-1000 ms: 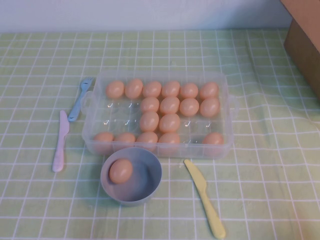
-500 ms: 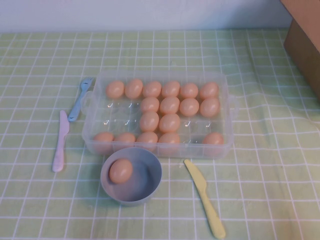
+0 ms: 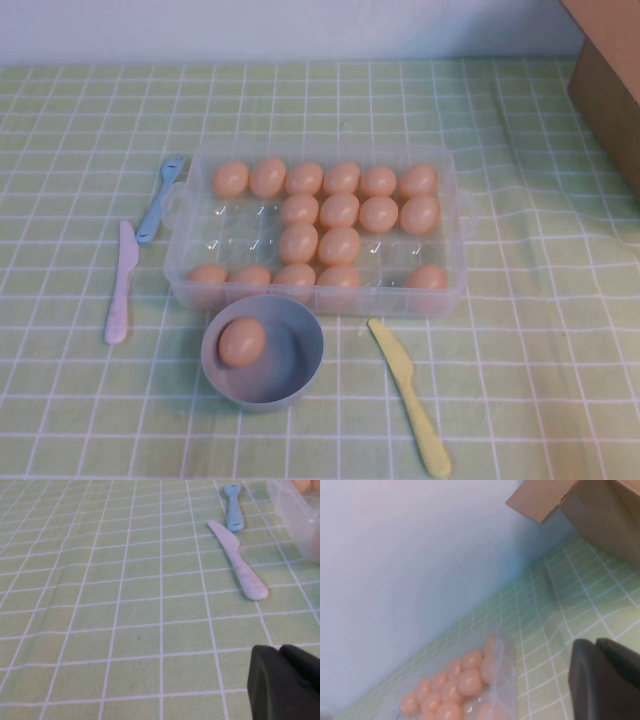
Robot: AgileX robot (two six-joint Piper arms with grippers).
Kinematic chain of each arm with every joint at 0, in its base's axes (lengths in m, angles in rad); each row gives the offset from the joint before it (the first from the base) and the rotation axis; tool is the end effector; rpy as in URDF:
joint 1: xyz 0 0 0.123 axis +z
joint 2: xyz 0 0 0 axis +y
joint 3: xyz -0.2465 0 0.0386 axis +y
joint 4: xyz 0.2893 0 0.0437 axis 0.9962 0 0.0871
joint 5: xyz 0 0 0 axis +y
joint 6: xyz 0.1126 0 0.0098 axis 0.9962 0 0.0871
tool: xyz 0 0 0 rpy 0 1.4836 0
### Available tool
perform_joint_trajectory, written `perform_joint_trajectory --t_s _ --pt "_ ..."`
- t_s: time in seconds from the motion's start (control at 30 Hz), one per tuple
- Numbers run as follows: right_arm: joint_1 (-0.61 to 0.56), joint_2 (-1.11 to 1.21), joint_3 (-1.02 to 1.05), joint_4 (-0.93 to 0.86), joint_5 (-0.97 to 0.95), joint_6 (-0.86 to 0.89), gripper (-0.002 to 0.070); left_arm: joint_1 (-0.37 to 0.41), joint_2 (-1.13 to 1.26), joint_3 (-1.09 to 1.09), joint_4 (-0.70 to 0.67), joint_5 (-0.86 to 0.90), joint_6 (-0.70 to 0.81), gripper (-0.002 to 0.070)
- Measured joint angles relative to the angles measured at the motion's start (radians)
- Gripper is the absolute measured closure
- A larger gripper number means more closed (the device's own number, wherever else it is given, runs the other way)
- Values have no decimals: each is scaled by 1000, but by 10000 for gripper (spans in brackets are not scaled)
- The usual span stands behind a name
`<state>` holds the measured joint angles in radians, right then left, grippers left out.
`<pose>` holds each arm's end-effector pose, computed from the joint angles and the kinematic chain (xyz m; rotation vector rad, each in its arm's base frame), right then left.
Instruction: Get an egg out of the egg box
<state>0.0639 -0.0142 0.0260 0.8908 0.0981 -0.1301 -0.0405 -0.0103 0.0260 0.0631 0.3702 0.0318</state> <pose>0.1546 0.0186 0.1999 0.4862 1.5254 0.7040 0.1510 -0.0035 0.1650 0.1067 1.8661 0.0559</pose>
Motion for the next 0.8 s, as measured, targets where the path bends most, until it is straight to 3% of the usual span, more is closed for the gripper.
perform_joint_trajectory --t_s 0.3,0.8 --pt "0 50 -71 23 198 0 694 0 0 0 0 0 0 679" --pt "0 727 -600 -317 714 0 694 0 0 0 0 0 0 678"
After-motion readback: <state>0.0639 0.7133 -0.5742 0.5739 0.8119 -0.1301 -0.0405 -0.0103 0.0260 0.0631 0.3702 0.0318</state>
